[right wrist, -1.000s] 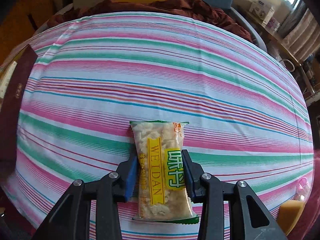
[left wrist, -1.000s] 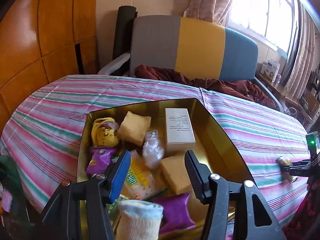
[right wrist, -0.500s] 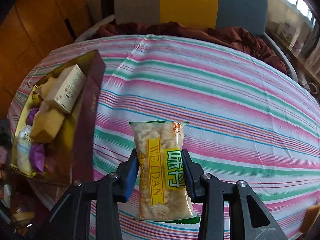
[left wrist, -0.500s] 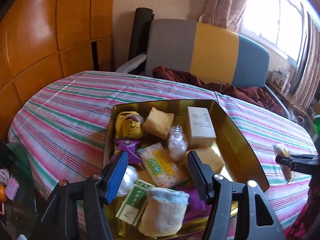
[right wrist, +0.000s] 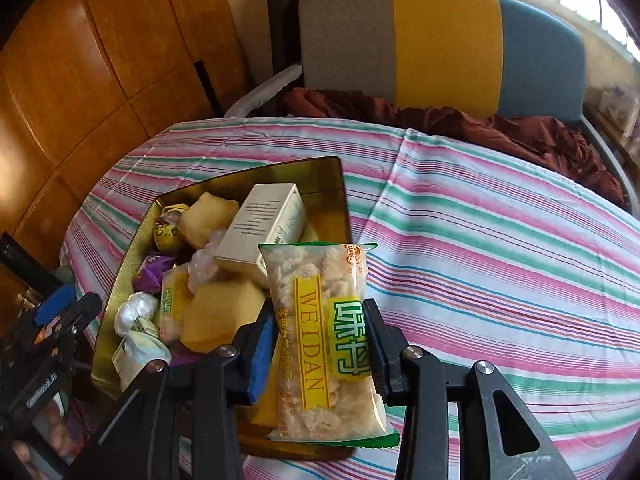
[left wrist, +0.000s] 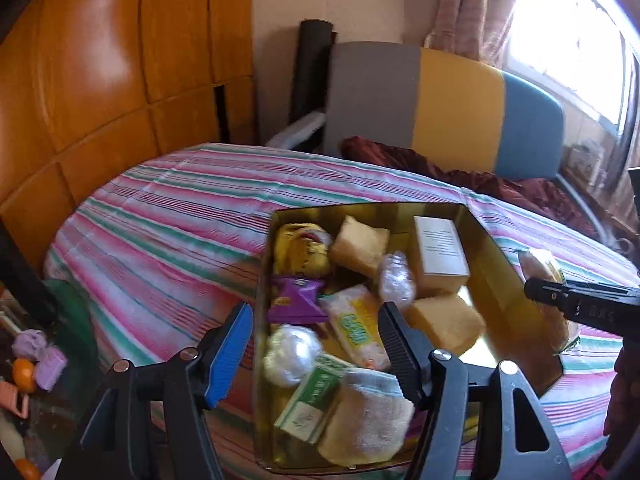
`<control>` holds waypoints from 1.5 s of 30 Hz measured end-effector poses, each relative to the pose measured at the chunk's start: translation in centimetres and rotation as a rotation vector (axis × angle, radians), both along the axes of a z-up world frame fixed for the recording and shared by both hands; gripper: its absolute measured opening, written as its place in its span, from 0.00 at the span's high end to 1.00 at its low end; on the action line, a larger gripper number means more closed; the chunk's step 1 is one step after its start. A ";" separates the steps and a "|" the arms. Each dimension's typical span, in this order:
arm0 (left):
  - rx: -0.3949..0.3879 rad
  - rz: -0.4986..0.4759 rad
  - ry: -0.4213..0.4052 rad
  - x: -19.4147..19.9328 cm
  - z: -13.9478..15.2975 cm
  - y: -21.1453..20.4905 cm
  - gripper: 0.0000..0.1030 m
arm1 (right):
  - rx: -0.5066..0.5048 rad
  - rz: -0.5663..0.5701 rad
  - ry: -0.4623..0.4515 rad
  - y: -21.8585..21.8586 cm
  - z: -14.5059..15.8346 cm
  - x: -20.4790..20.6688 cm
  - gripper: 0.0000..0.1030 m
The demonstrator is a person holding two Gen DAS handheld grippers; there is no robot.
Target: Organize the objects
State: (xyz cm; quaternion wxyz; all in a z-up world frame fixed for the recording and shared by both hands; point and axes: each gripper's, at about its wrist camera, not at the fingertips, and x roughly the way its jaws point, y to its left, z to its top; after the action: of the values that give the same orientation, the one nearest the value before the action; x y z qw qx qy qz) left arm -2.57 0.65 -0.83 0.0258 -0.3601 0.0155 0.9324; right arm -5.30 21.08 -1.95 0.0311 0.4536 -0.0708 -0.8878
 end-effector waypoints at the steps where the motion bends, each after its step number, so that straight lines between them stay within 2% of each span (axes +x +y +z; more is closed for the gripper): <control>1: -0.005 0.007 0.001 0.1 0.0 -0.1 0.34 | 0.002 0.000 -0.010 -0.4 -0.4 -0.4 0.60; 8: 0.008 0.027 0.011 0.4 0.0 -1.0 0.34 | 0.003 0.003 -0.057 -2.2 -2.8 -1.2 0.58; 15: -0.008 -0.018 0.014 0.7 -0.3 -0.1 0.34 | 0.011 0.029 -0.065 -2.5 -4.0 -0.6 0.58; 17: 0.012 -0.031 -0.008 0.6 -0.5 0.0 0.34 | -0.001 0.030 -0.055 -2.4 -3.9 -0.3 0.56; 19: 0.032 -0.040 -0.018 0.6 -0.4 0.0 0.34 | -0.007 0.028 -0.044 -2.3 -3.8 0.2 0.49; 26: 0.034 -0.040 0.002 1.3 0.0 0.6 0.34 | 0.014 0.013 0.048 -2.6 -2.5 2.6 0.34; 37: 0.056 -0.063 0.006 2.6 0.7 1.3 0.34 | 0.053 0.020 0.169 -4.1 -0.7 6.1 0.29; 39: 0.059 -0.065 0.008 2.7 0.7 1.4 0.34 | 0.053 0.021 0.173 -4.1 -0.6 6.3 0.25; 45: 0.059 -0.064 0.021 3.1 1.0 1.3 0.34 | 0.051 0.028 0.162 -4.2 -0.7 6.7 0.25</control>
State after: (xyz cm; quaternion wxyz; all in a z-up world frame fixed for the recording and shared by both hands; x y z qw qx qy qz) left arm 0.53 1.93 0.14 0.0661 -0.3485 -0.0002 0.9350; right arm 1.43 16.87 -2.70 0.0376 0.3821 -0.0392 -0.9225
